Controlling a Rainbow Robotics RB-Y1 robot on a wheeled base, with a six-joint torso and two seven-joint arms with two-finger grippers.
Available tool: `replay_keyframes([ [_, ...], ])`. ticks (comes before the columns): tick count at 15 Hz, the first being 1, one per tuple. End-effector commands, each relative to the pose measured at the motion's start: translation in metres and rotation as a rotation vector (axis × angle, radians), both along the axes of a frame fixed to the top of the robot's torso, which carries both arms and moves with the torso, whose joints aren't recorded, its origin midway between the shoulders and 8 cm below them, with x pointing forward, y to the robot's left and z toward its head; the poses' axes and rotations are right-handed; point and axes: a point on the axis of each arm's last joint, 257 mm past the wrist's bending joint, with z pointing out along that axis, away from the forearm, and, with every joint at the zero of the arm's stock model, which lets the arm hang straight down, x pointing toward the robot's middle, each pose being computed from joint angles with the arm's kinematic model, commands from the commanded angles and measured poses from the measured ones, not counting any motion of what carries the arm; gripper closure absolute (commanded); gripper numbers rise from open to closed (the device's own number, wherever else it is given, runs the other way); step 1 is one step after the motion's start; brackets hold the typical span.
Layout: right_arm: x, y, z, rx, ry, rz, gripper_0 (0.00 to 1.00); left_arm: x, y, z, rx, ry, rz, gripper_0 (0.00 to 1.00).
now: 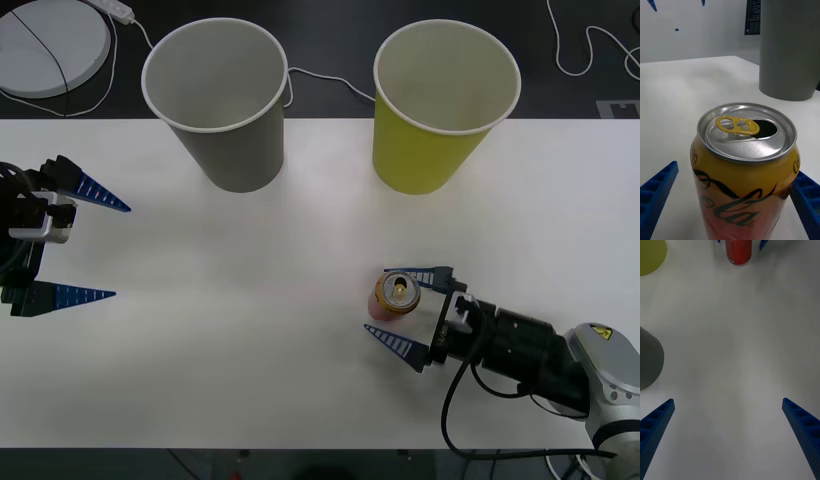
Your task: Put the can into the green bin and the plastic bottle into the gray bin
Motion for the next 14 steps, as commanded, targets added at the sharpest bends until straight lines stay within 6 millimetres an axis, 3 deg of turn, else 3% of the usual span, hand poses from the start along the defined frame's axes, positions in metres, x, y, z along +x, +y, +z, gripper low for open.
replay_keyframes([
  [1,0.001,0.002,0.001,-0.003,-0.006,0.007,1.00,0.000,0.000,0.000,0.000,0.000,0.000,0.00],
  [10,0.002,0.001,0.009,-0.008,0.009,0.030,1.00,0.000,0.000,0.000,0.000,0.000,0.000,0.00],
  [14,-0.013,-0.014,0.021,-0.084,0.090,0.057,1.00,0.000,0.000,0.000,0.000,0.000,0.000,0.00],
])
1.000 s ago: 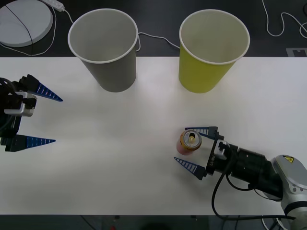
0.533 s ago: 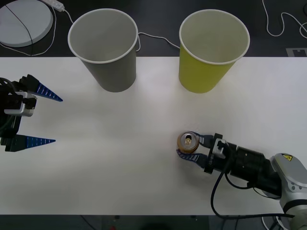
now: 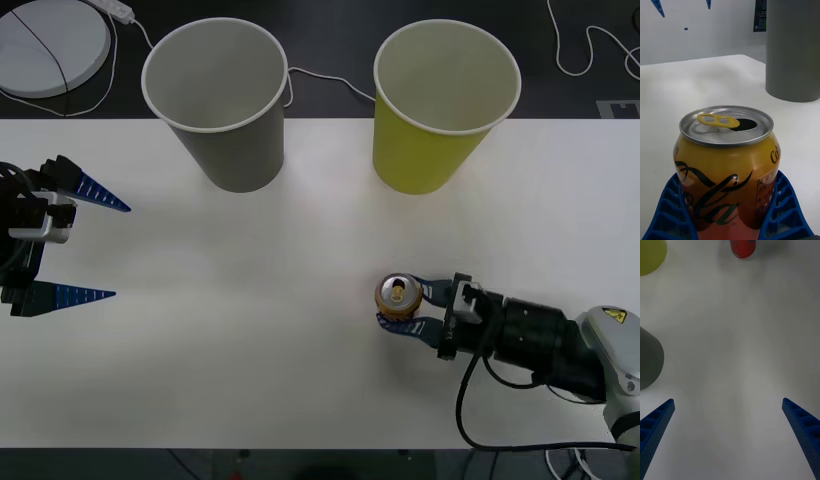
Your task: Put the can into the green bin and the plastic bottle into the gray bin
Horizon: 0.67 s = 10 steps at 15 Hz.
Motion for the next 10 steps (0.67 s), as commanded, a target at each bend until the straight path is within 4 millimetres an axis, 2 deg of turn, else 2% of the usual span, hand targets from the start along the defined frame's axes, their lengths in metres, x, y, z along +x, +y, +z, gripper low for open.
replay_keyframes([
  [1,-0.012,-0.015,0.012,-0.075,0.051,-0.008,1.00,0.000,0.000,0.000,0.000,0.000,0.000,0.00],
  [7,-0.043,-0.055,0.058,-0.206,0.193,-0.139,1.00,0.000,0.000,0.000,0.000,0.000,0.000,0.00],
  [10,-0.048,-0.070,0.080,-0.208,0.268,-0.191,1.00,0.000,0.000,0.000,0.000,0.000,0.000,0.00],
])
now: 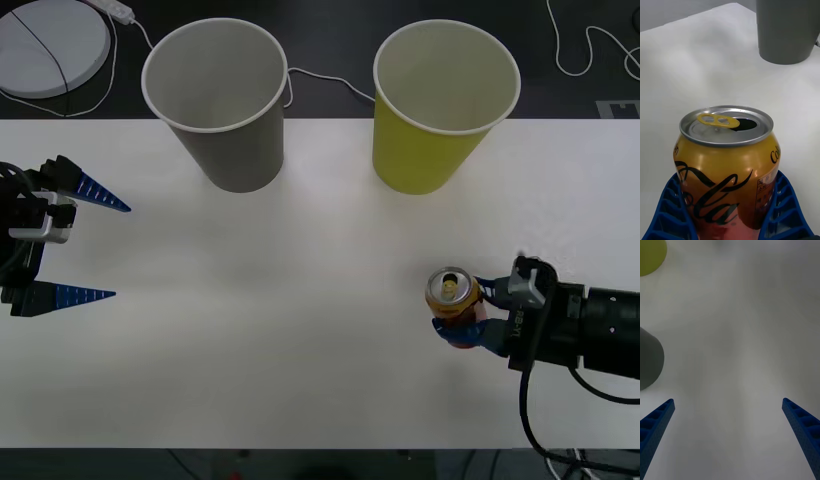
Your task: Put the can into the green bin and the plastic bottle into the gray bin
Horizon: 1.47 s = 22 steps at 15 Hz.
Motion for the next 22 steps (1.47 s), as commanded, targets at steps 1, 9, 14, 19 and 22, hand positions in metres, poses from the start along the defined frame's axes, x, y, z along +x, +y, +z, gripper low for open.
replay_keyframes([
  [1,-0.003,-0.014,0.018,-0.006,0.059,-0.051,1.00,0.000,0.000,0.000,0.000,0.000,0.000,0.00],
  [9,-0.008,-0.077,0.088,-0.127,0.245,-0.209,1.00,0.000,0.000,0.000,0.000,0.000,0.000,0.00],
  [14,-0.002,-0.109,0.140,-0.232,0.346,-0.318,1.00,0.000,0.000,0.000,0.000,0.000,0.000,0.00],
  [19,0.023,-0.121,0.185,-0.279,0.385,-0.361,1.00,0.000,0.000,0.000,0.000,0.000,0.000,0.00],
  [22,0.046,-0.120,0.208,-0.304,0.359,-0.365,1.00,0.000,0.000,0.000,0.000,0.000,0.000,0.00],
])
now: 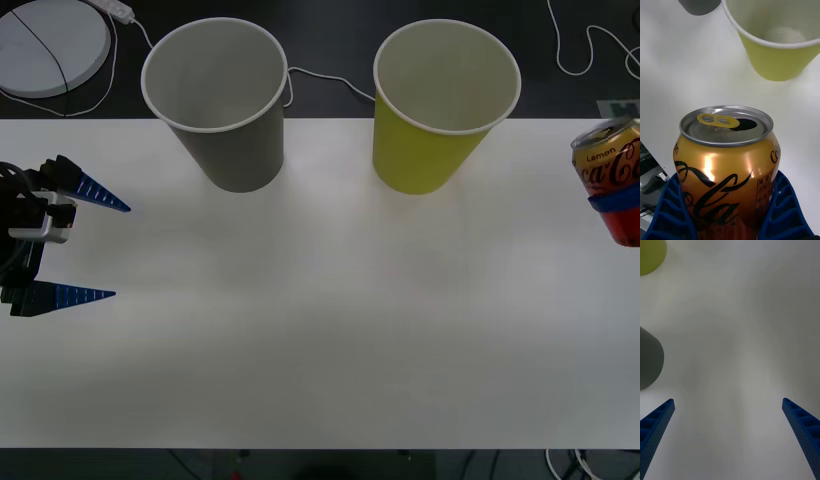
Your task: Put the can into the green bin and the plastic bottle into the gray bin
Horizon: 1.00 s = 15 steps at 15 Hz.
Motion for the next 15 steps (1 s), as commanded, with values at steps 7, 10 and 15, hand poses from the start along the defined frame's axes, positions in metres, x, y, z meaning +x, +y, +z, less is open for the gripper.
replay_keyframes([
  [7,0.076,0.035,0.047,-0.060,-0.027,0.026,1.00,0.000,0.000,0.000,0.000,0.000,0.000,0.00],
  [10,0.109,0.054,0.057,-0.073,-0.013,0.010,1.00,0.000,0.000,0.000,0.000,0.000,0.000,0.00],
  [15,0.157,0.080,0.060,-0.146,-0.035,-0.025,1.00,0.000,0.000,0.000,0.000,0.000,0.000,0.00],
])
